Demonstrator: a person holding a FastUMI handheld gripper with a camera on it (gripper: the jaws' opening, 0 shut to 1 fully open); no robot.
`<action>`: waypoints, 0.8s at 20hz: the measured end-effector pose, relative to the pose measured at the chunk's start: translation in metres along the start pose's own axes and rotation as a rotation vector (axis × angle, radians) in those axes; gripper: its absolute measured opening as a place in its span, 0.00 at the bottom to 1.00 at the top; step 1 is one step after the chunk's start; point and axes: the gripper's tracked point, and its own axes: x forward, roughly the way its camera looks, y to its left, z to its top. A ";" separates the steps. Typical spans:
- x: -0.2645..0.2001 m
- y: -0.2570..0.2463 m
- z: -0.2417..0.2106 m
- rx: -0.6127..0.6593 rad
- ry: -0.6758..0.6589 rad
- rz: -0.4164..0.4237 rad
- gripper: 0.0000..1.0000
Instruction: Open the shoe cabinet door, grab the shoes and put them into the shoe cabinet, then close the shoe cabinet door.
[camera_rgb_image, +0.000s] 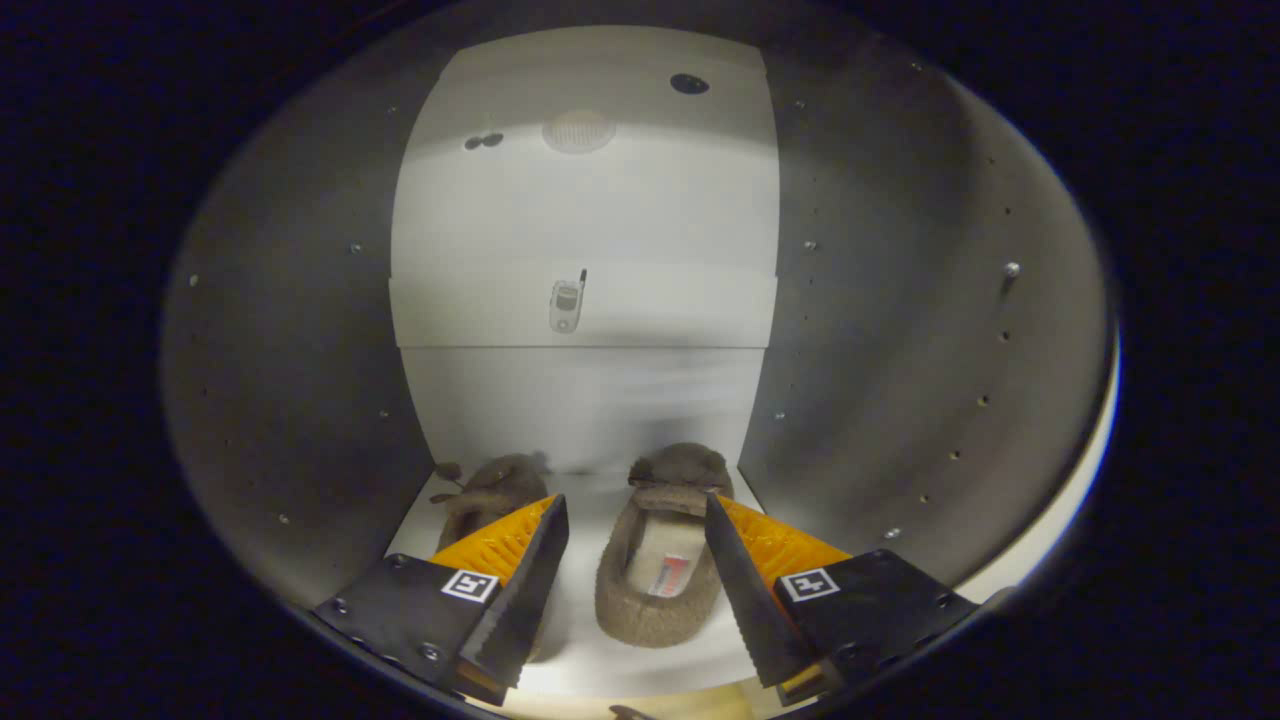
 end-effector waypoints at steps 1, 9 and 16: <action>-0.010 0.000 0.003 0.000 -0.015 0.002 0.88; -0.142 0.003 0.015 0.008 -0.115 0.066 0.94; -0.272 -0.014 0.005 0.017 -0.166 0.100 0.94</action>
